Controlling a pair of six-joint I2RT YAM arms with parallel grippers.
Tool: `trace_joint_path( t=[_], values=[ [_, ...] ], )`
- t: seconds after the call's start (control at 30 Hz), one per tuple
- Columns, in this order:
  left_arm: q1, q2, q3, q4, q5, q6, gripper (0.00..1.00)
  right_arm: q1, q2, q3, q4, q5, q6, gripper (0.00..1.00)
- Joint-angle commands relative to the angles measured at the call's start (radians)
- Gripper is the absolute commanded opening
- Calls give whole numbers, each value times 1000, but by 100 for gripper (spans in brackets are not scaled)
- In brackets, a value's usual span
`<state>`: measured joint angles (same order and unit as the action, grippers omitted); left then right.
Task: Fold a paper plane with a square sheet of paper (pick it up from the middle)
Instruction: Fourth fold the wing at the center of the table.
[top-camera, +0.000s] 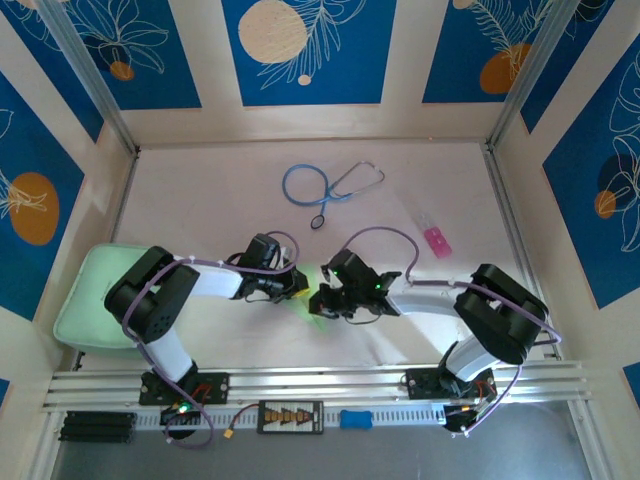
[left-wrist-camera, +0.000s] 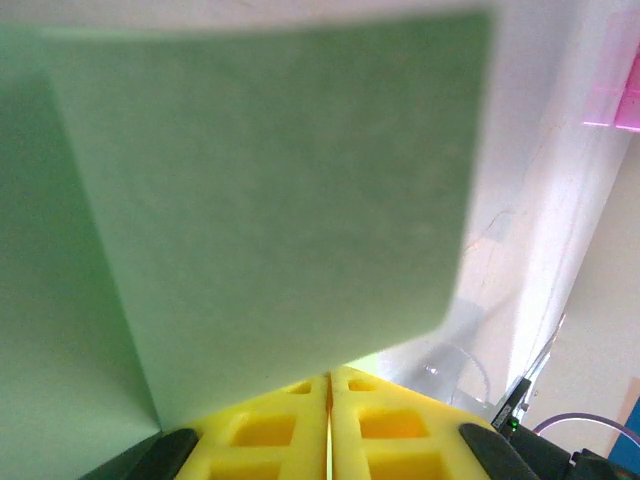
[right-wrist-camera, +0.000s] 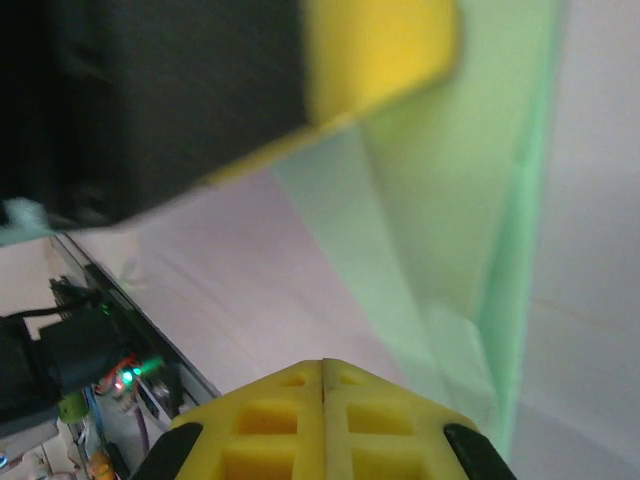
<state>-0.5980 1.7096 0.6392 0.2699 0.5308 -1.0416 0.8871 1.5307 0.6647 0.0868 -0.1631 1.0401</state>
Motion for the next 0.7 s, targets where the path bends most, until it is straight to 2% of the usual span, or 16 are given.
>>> trace_joint_path(
  t=[0.0, 0.13, 0.23, 0.37, 0.67],
  values=[
    [12, 16, -16, -80, -57, 2, 11, 6, 53, 49, -80, 43, -10, 3],
    [12, 15, -13, -84, -57, 6, 11, 1, 109, 75, -50, 80, 11, 3],
    [12, 18, -13, -80, -53, 4, 11, -8, 143, 59, 19, 58, 34, 3],
    [14, 9, -10, -91, -56, 11, 11, 18, 176, -4, 16, 57, 82, 3],
    [14, 13, 2, -99, -54, 20, 11, -10, 64, 19, -52, 62, 18, 3]
  ],
)
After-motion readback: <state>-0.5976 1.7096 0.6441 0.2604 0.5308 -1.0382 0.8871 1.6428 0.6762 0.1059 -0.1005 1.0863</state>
